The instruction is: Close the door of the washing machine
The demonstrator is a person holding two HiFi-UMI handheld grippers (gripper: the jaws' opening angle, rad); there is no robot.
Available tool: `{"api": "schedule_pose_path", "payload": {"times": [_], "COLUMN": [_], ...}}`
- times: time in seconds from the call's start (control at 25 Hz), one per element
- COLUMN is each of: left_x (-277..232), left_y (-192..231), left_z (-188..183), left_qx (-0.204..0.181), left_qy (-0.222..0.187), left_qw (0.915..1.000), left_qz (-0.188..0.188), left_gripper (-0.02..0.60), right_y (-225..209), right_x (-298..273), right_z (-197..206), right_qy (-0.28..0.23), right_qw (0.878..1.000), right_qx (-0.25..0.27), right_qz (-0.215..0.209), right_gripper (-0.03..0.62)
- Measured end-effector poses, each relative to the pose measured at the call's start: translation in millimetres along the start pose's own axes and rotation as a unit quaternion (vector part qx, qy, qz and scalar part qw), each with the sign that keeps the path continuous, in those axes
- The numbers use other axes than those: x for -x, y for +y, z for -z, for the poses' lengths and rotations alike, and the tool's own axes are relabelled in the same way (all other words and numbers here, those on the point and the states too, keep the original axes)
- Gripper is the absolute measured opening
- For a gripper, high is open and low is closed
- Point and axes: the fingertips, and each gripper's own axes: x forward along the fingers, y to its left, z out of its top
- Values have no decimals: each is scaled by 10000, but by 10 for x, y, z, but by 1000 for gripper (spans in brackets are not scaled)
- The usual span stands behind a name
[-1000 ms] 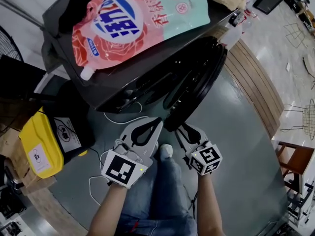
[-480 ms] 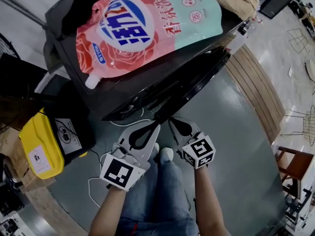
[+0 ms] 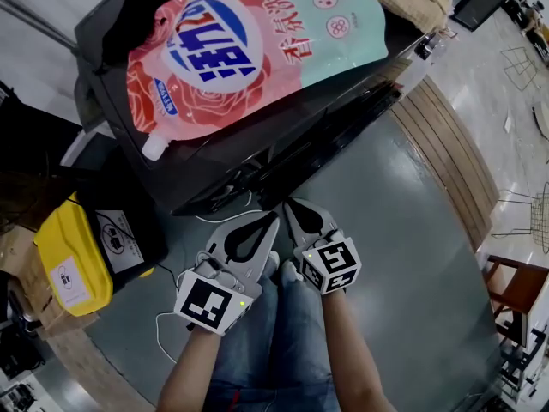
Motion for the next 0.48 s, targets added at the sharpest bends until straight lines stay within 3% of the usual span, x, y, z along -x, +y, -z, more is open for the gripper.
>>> {"api": "schedule_pose_path", "payload": {"times": [0.48], "left_x": [-2], "left_y": [-80], "left_z": [-111], "left_qx": [-145], "left_qy": [18], "left_qw": [9999], "left_qz": [31], "left_gripper": [-2], "right_y": [-37], "right_x": [83], "right_z": [-51], "right_qy": [-38], "right_qw": [9998], "right_qx": [-92], "right_qz": [152], "right_gripper": [12]}}
